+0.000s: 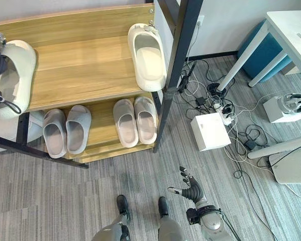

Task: Arrange the slippers neatly on the shoe rack.

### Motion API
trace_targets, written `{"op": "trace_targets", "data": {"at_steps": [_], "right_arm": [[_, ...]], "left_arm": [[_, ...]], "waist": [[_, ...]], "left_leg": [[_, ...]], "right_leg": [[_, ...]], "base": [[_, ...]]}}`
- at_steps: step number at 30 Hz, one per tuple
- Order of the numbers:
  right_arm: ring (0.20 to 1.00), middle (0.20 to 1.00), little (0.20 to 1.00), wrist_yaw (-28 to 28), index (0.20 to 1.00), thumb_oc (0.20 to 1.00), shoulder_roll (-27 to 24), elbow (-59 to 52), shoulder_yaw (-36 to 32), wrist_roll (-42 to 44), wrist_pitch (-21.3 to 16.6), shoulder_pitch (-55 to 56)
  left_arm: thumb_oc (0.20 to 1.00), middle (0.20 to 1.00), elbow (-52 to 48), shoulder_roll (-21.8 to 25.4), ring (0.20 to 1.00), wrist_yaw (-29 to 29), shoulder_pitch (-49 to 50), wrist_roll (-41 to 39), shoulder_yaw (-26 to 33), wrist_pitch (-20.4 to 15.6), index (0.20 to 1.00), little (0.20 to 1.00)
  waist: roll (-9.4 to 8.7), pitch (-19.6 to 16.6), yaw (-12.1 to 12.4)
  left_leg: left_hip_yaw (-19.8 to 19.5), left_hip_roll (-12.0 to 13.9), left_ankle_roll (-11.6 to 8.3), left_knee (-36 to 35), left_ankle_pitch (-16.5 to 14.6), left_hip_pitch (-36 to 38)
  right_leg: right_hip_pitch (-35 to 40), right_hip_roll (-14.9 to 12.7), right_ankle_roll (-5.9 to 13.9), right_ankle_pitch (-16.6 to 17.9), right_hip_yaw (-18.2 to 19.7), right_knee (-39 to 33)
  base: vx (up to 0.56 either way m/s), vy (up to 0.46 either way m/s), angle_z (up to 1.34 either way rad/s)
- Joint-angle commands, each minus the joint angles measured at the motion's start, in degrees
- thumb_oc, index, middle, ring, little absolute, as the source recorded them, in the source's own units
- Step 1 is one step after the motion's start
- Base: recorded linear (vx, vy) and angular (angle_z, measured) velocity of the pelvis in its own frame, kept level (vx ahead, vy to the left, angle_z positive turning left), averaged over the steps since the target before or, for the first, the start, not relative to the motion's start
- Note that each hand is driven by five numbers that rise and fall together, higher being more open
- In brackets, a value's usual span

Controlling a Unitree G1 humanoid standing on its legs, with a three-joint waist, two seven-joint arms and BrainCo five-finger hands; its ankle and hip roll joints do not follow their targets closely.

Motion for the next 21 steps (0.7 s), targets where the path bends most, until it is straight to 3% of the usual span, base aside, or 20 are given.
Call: {"op": "trace_targets", "data": {"at_steps": [1, 7, 13, 21], "right_arm": [[1.0, 1.0, 1.0, -0.3, 1.0, 1.0, -0.3, -3.3, -1.6, 0.6, -2.9, 0.5], [1.0, 1.0, 1.0, -0.5, 1.0, 1.0, -1.3, -3.6, -1.8, 1.2, -2.8, 0.3], [1.0, 1.0, 1.0, -0.9, 1.0, 1.0, -2.8, -5.6, -4.1, 1.7, -2.7, 2.0], [1.0, 1.0, 1.0, -0.8, 1.0, 1.0, -3.8, -6.7, -6.3, 3.5, -3.1, 4.6]], "left_arm": [[0.2, 0.2, -0.6, -3.7, 0.2, 0.0, -5.1, 3.5, 1.1, -0.2, 0.2, 0.2], [0.2, 0.2, -4.0, -9.1, 0.2, -0.7, -9.9, 5.0, -3.1, -1.0, 0.2, 0.2], [0.2, 0.2, -2.3, -11.2, 0.2, -1.1, -13.7, 4.2, -5.7, -1.4, 0.2, 0.2], [0.2, 0.2, 6.9, -12.7, 0.2, -2.0, -19.9, 1.5, -10.5, -1.3, 0.2, 0.2]], "waist": [[0.42, -2.3, 0.5], [1.47, -2.4, -0.6], [2.88, -2.3, -2.4], [4.14, -3.0, -4.9]], "left_leg": [[-3.1, 1.7, -2.7, -0.4, -10.5, 8.4], [-3.0, 2.0, -2.97, -0.4, -10.2, 8.8], [-1.4, 2.3, -3.09, -0.4, -10.0, 9.3], [0.4, 3.0, -3.6, -0.4, -9.6, 9.8]], "right_leg": [[-1.1, -6.3, 7.76, 1.3, -3.1, 0.0], [-0.7, -5.9, 7.52, 0.9, -2.6, 0.0], [-1.3, -5.6, 7.41, 1.1, -0.9, 0.0], [-2.1, -4.9, 7.06, 1.2, 0.8, 0.0]], "base": [[-0.01, -0.06, 0.03], [-0.02, -0.072, 0.0], [-0.01, -0.033, -0.07], [0.01, -0.048, -0.16]]}}
